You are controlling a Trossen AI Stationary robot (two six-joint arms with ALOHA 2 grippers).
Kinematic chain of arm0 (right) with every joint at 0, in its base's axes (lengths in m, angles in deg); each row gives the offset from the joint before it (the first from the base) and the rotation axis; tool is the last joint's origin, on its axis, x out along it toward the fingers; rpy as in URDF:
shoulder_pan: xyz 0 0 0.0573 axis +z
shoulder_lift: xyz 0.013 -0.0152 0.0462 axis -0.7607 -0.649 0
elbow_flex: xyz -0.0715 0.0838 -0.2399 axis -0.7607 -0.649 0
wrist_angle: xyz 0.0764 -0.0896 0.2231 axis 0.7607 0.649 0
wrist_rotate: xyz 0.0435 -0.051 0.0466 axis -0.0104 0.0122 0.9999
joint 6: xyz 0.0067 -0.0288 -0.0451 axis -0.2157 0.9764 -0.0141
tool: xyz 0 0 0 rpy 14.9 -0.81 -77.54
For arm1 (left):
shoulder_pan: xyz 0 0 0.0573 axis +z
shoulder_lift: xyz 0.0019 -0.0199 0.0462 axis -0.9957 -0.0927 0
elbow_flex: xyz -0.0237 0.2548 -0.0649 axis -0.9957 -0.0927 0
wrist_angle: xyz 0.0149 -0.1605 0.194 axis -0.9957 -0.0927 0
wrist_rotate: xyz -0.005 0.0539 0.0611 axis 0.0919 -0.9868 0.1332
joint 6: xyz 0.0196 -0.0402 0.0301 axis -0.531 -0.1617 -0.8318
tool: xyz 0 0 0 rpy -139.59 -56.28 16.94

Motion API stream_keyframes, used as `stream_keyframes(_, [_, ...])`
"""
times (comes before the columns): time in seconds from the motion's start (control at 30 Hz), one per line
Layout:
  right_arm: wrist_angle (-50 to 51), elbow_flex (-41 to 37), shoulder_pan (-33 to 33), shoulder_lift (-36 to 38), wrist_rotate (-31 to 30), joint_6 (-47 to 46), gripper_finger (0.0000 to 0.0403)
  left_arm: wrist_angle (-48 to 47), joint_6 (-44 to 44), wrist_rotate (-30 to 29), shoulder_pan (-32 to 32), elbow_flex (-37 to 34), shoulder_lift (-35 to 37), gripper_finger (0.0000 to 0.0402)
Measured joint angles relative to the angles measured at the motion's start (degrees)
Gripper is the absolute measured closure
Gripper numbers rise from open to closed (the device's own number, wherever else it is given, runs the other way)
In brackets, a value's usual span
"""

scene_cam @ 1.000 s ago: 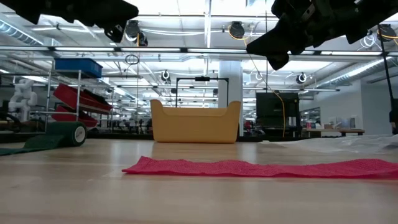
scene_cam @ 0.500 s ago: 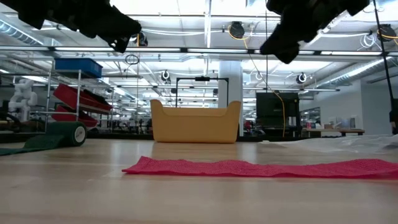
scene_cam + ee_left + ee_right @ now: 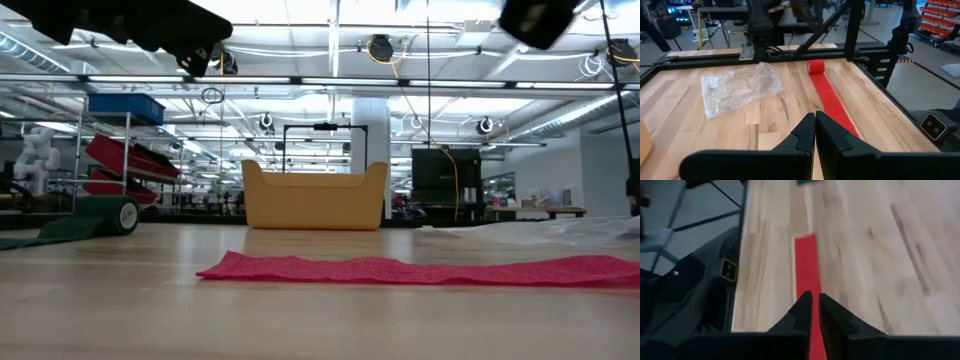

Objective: Roll bandage
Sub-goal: Roll the red bandage

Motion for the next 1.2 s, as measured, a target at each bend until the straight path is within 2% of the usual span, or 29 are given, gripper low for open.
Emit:
stream_keyframes(0.2, [5.96, 1.54, 11.73, -0.65, -7.60, -15.41, 0.0383, 0.15, 1.02, 0.00, 0.00, 0.00, 0.00, 0.0383])
stream_keyframes(0.37, [6.67, 1.55, 18.06, -3.54, -8.86, -22.71, 0.0383, 0.13, 1.55, 0.00, 0.00, 0.00, 0.00, 0.0383])
stream_keyframes(0.47, [9.60, 1.55, 20.44, -5.97, -5.52, -27.34, 0.0383, 0.15, 1.53, 0.00, 0.00, 0.00, 0.00, 0.0383])
stream_keyframes(0.7, [17.62, 1.55, 25.52, -12.31, 8.89, -42.85, 0.0383, 1.70, 2.99, 0.00, 0.00, 0.00, 0.00, 0.0383])
stream_keyframes(0.77, [18.84, 1.55, 26.90, -13.60, 10.16, -45.81, 0.0383, 1.86, 4.46, 0.00, -0.01, 0.00, 0.00, 0.0383])
stream_keyframes(0.97, [18.73, 1.55, 31.08, -17.36, 9.44, -46.43, 0.0383, 1.72, 4.60, -0.08, -1.55, 0.00, 0.00, 0.0383])
stream_keyframes(1.2, [19.35, 1.55, 34.07, -25.53, 8.81, -43.61, 0.0382, 2.09, 6.08, -0.07, -3.80, 0.00, 0.00, 0.0383])
